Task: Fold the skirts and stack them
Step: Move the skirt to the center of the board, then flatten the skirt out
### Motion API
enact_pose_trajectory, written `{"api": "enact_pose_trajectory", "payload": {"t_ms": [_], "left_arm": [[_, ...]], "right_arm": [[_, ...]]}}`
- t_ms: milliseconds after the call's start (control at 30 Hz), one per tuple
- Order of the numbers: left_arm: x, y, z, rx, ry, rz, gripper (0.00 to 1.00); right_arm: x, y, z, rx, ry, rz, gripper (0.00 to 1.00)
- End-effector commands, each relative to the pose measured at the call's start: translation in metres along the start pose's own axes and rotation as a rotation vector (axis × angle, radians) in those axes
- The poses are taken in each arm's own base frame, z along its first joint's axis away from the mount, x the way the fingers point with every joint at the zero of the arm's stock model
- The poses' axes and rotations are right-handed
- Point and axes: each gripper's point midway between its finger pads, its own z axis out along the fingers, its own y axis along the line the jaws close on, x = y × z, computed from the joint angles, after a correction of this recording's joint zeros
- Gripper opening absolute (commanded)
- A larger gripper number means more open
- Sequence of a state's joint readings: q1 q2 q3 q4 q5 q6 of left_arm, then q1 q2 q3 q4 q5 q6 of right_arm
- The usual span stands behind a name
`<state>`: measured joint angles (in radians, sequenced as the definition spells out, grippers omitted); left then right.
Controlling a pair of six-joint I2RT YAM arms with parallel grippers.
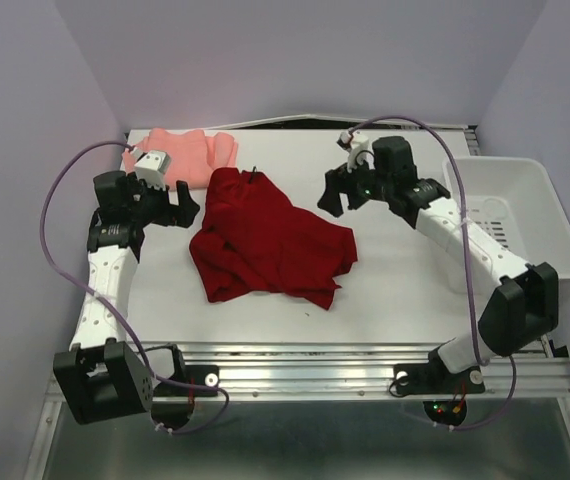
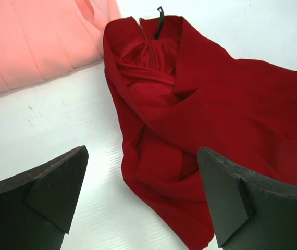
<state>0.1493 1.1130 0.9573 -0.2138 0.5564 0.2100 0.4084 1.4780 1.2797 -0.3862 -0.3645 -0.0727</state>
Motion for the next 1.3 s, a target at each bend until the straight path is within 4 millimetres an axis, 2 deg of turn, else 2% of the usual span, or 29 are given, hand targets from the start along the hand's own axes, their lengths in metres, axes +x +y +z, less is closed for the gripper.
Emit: {"api": "enact_pose_trajectory", "payload": {"t_ms": [0,33,133,167,200,300,533,700,800,833,867,900,933,1000,1033,1100,1133,1167,1200,1233,1267], "left_arm": [[-0.015,0.006,0.006,0.049,-0.042,-0.081,0.98],[-0.014,0.008,0.007,0.048,-0.040,-0.089,0.98],[-0.015,0.018,0.008,0.028,-0.040,-0.102,0.98],[-0.015,0.020,0.007,0.021,-0.040,-0.104,0.98],[-0.015,0.024,0.006,0.009,-0.044,-0.105,0.98],[-0.013,0.030,0.002,-0.009,-0.042,-0.096,0.98],[-0.018,0.033,-0.005,-0.023,-0.056,-0.069,0.98],[-0.021,0.035,-0.006,-0.030,-0.064,-0.059,0.98],[-0.018,0.037,-0.005,-0.035,-0.062,-0.062,0.98],[-0.016,0.038,-0.005,-0.036,-0.059,-0.064,0.98],[-0.015,0.039,-0.005,-0.037,-0.058,-0.065,0.98],[-0.014,0.040,-0.005,-0.040,-0.056,-0.067,0.98],[-0.013,0.041,-0.004,-0.041,-0.055,-0.068,0.98],[-0.013,0.042,-0.004,-0.045,-0.058,-0.062,0.98],[-0.012,0.043,-0.004,-0.046,-0.056,-0.053,0.99],[-0.011,0.042,-0.004,-0.038,-0.047,-0.040,0.98],[-0.013,0.040,-0.005,-0.026,-0.051,-0.020,0.98],[-0.015,0.039,-0.007,-0.023,-0.056,0.016,0.99],[-0.017,0.039,-0.009,-0.027,-0.063,0.034,0.98],[-0.020,0.040,-0.011,-0.033,-0.069,0.054,0.98],[-0.022,0.039,-0.014,-0.035,-0.074,0.076,0.98]], "right_arm": [[-0.037,0.069,0.032,-0.256,-0.069,0.124,0.78],[-0.037,0.087,0.042,-0.298,-0.052,0.151,0.77],[-0.047,0.103,0.087,-0.344,-0.018,0.219,0.77],[-0.049,0.117,0.098,-0.370,-0.010,0.219,0.76],[-0.055,0.121,0.117,-0.384,-0.005,0.221,0.76],[-0.055,0.144,0.149,-0.410,0.011,0.214,0.75],[-0.026,0.153,0.201,-0.410,0.066,0.240,0.75],[-0.024,0.165,0.219,-0.447,0.059,0.225,0.70],[-0.026,0.172,0.226,-0.460,0.053,0.225,0.61],[-0.027,0.172,0.227,-0.461,0.050,0.222,0.55],[-0.026,0.177,0.227,-0.468,0.054,0.218,0.41],[-0.028,0.178,0.224,-0.468,0.049,0.216,0.33],[-0.030,0.176,0.222,-0.461,0.042,0.199,0.19],[-0.036,0.174,0.214,-0.443,0.034,0.175,0.06],[-0.045,0.174,0.198,-0.439,0.021,0.127,0.01],[-0.054,0.177,0.176,-0.453,0.015,0.070,0.01],[-0.052,0.178,0.162,-0.457,0.040,0.042,0.01],[-0.059,0.182,0.134,-0.482,0.014,-0.049,0.01],[-0.058,0.182,0.118,-0.488,0.012,-0.092,0.01],[-0.052,0.181,0.102,-0.489,0.017,-0.141,0.01],[-0.039,0.183,0.072,-0.508,0.007,-0.254,0.01]]}}
